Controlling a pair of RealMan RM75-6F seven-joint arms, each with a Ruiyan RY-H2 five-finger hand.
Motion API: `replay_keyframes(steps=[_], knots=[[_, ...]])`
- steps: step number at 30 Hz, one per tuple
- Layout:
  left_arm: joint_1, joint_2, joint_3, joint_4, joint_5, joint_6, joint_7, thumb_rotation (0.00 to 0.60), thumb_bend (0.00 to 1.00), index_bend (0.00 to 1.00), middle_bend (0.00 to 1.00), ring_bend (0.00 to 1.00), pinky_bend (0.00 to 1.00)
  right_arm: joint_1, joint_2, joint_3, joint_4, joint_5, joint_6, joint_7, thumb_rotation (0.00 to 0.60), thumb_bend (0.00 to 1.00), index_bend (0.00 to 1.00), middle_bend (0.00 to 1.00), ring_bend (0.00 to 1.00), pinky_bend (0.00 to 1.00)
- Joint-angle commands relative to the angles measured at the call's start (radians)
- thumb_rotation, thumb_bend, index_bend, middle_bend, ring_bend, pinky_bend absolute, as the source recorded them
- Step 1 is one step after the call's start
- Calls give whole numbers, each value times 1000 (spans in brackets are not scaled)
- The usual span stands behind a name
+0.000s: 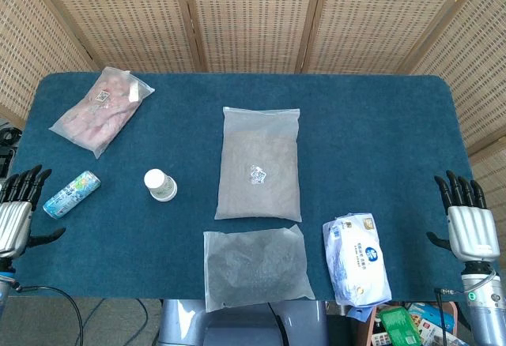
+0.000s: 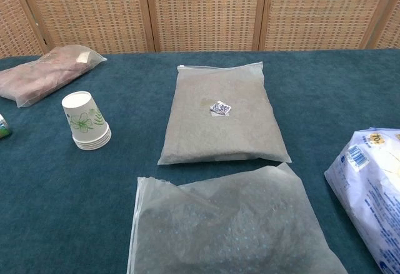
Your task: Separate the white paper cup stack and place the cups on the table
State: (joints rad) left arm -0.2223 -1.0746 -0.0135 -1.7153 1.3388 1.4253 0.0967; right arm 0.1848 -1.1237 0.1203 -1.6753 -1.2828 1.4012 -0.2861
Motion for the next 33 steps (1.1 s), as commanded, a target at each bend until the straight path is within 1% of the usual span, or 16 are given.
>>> replay_keyframes(steps=[1, 6, 9, 12, 13, 15, 17, 19, 21, 24, 26, 31, 33], knots=[[0, 1, -3, -1, 1, -8, 0, 600, 111, 0, 0, 0, 0, -2, 0, 1, 1, -2, 2, 3, 600, 0, 0, 0, 0, 0], [-9, -3, -8, -1, 4, -32, 3, 600, 113, 0, 0, 0, 0, -4, 5, 5, -1, -9, 7, 21, 600, 0, 0, 0, 0, 0], [-45, -11, -23, 13, 22, -72, 14, 600, 117, 0, 0, 0, 0, -8, 11, 5, 0, -12, 8, 36, 600, 0, 0, 0, 0, 0], [-121, -36, -50, 48, 24, -173, 17, 600, 117, 0, 0, 0, 4, -9, 17, 9, 0, -10, 5, 50, 600, 0, 0, 0, 0, 0], [-160, -50, -66, 69, 18, -229, 1, 600, 117, 0, 0, 0, 11, -9, 19, 11, -1, -9, 5, 55, 600, 0, 0, 0, 0, 0], [-214, -77, -88, 110, 13, -302, -22, 600, 117, 0, 0, 0, 44, -8, 21, 14, -1, -8, 3, 59, 600, 0, 0, 0, 0, 0], [-272, -118, -105, 165, 19, -372, -39, 600, 117, 0, 0, 3, 99, -7, 22, 15, 0, -11, 3, 61, 600, 0, 0, 0, 0, 0], [-312, -156, -117, 207, 27, -415, -57, 600, 118, 0, 9, 35, 148, -5, 21, 14, 3, -16, 1, 66, 600, 0, 0, 0, 0, 0], [-350, -207, -125, 267, 43, -444, -70, 600, 118, 1, 47, 93, 202, -3, 19, 12, 13, -31, -2, 83, 600, 0, 0, 0, 0, 0], [-393, -269, -129, 326, 51, -481, -66, 600, 118, 45, 105, 130, 253, -3, 13, 11, 38, -52, 3, 114, 600, 0, 0, 0, 0, 0], [-412, -294, -131, 352, 50, -497, -56, 600, 117, 81, 130, 146, 273, -3, 12, 11, 47, -56, 4, 125, 600, 0, 0, 0, 0, 0], [-453, -350, -135, 406, 28, -542, -8, 600, 117, 136, 144, 156, 284, -7, 13, 13, 60, -52, 1, 143, 600, 0, 0, 0, 0, 0], [-468, -370, -139, 424, 17, -556, 4, 600, 118, 169, 164, 166, 292, -7, 14, 14, 64, -47, -3, 146, 600, 0, 0, 0, 0, 0]])
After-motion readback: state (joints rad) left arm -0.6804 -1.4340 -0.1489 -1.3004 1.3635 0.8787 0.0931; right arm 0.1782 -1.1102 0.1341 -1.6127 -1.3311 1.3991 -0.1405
